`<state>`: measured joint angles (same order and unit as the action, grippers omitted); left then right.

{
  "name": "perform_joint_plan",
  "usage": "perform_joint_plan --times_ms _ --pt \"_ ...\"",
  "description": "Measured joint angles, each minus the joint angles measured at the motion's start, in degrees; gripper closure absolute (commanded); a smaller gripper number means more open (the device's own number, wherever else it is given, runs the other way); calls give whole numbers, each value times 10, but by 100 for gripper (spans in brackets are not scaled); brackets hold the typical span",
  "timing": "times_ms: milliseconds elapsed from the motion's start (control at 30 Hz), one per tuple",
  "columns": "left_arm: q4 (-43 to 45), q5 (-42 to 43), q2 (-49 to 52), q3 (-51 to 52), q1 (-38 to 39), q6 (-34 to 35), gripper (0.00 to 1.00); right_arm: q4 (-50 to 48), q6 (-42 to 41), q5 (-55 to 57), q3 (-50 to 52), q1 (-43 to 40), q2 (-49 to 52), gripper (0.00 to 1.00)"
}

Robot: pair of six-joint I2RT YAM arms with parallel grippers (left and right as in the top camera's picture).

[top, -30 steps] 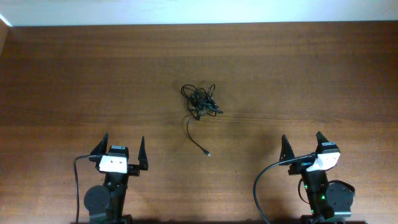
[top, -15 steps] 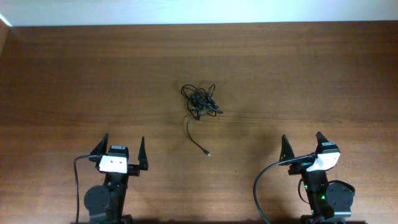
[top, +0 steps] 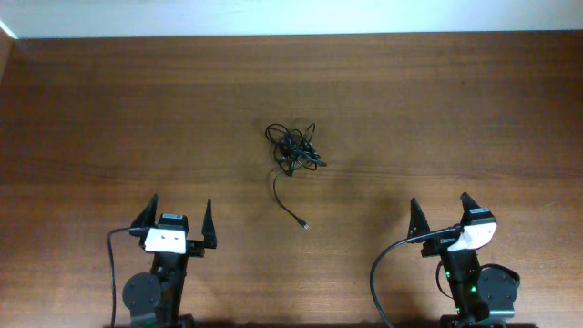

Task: Untangle cables

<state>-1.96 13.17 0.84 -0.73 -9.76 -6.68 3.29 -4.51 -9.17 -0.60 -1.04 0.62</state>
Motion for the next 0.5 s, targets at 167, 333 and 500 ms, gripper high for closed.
perform_joint_plan --times_ms 167,333,500 --pt "9 -2 0 0 0 0 1 -3 0 -10 0 0 0 1" --pt "9 -1 0 -2 0 0 1 -3 0 -11 -7 0 0 1" --pt "9 -2 51 -53 0 -2 1 48 0 -17 -72 0 1 1"
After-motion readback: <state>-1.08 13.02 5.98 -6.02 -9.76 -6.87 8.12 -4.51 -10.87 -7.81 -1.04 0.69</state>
